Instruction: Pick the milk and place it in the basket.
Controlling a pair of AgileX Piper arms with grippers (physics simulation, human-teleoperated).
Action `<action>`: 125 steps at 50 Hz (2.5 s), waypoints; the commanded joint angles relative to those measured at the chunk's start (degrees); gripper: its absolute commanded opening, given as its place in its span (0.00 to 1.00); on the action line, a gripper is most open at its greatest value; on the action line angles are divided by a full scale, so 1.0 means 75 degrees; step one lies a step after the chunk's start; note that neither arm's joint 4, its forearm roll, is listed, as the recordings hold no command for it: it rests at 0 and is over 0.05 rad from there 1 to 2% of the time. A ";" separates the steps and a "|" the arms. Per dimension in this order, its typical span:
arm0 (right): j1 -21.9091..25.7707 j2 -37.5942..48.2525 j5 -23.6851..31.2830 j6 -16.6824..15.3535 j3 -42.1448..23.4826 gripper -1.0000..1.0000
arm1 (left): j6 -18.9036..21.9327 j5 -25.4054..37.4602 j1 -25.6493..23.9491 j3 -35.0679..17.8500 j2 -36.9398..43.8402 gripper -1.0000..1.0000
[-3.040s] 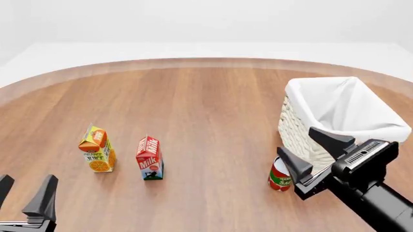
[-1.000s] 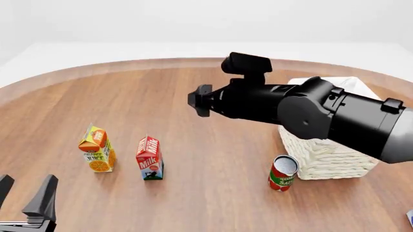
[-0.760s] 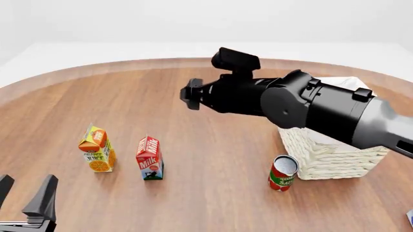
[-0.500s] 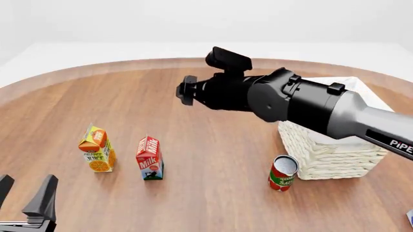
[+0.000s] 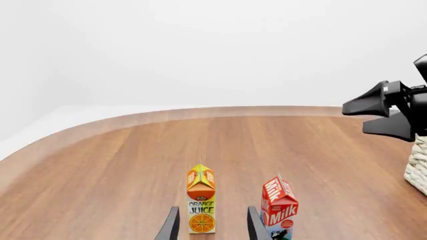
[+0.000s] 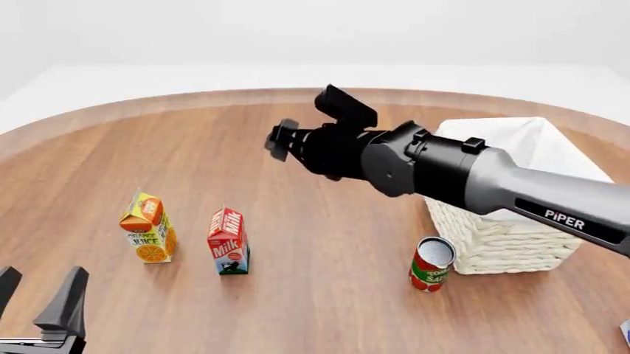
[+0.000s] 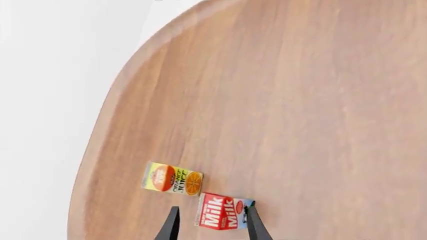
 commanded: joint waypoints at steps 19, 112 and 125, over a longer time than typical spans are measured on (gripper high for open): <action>0.0478 0.1482 -0.0824 0.0884 -0.0143 1.00 | 0.0000 0.0000 0.0000 0.0000 0.0000 1.00; 0.1258 0.3136 -0.1135 0.1239 -0.0930 1.00 | 0.0000 0.0000 0.0000 0.0000 0.0000 1.00; 0.1426 0.3297 -0.1266 0.1378 -0.0947 1.00 | 0.0000 0.0000 0.0000 0.0000 0.0000 1.00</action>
